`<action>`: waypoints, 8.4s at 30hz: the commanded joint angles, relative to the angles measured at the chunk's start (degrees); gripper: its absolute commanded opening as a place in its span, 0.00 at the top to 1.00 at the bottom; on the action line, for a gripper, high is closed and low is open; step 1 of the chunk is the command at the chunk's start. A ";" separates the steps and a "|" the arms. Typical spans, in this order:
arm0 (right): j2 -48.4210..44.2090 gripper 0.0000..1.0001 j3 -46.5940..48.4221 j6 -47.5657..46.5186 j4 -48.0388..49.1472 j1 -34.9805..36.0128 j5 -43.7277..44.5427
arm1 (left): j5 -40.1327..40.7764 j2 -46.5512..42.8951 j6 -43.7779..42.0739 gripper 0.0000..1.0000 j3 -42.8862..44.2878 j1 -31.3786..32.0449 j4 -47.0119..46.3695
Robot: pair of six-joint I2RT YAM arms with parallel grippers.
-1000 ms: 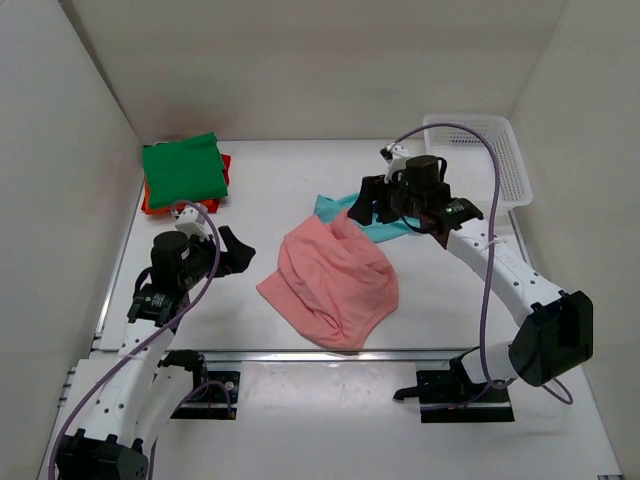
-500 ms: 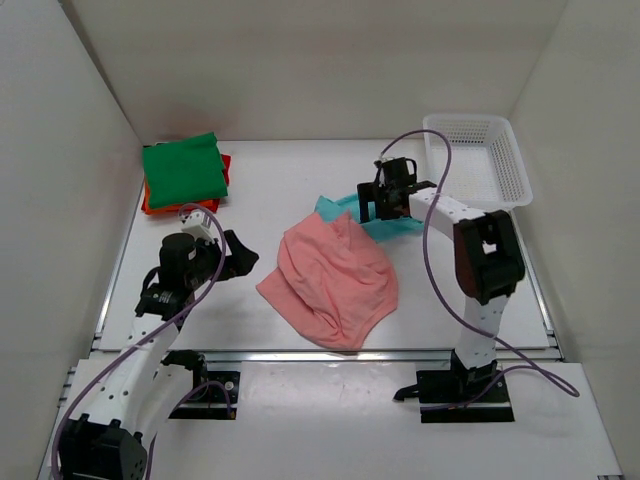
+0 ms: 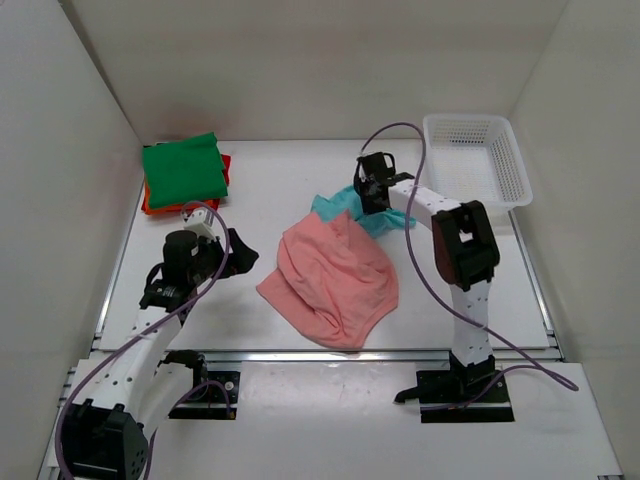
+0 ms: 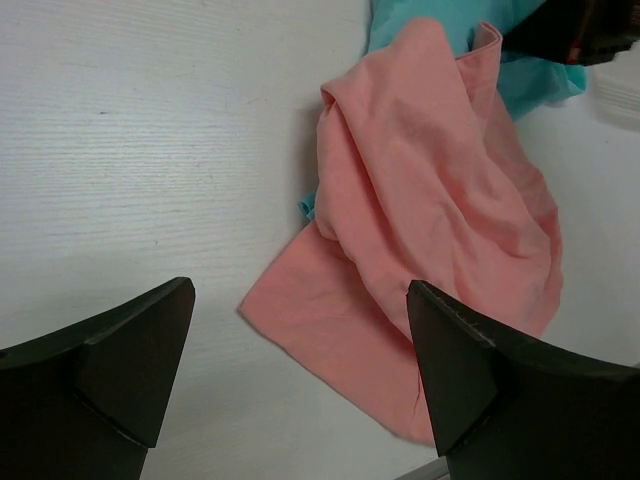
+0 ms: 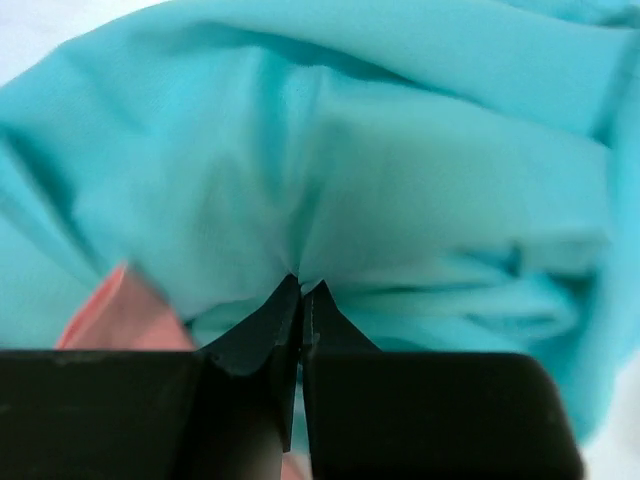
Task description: Fold and stack the t-shirts
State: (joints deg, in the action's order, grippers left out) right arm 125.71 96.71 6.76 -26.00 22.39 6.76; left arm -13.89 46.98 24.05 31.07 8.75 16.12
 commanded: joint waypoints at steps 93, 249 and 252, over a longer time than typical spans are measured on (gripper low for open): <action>-78.77 1.00 -11.37 25.49 -7.04 -23.87 -36.38 | -15.27 7.80 8.99 1.00 58.66 9.80 18.07; -75.26 1.00 -54.35 8.09 -18.72 -18.60 -8.87 | 5.10 8.22 -17.02 1.00 26.77 6.36 49.70; -75.79 1.00 -52.50 6.77 -20.14 -20.72 -10.98 | 4.40 7.07 -17.29 1.00 25.80 6.88 50.15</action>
State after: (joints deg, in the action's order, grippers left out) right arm 50.81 40.66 16.29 -43.55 3.22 -2.35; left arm -7.60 55.59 7.86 56.31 14.92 63.96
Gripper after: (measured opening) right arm 0.017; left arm 0.014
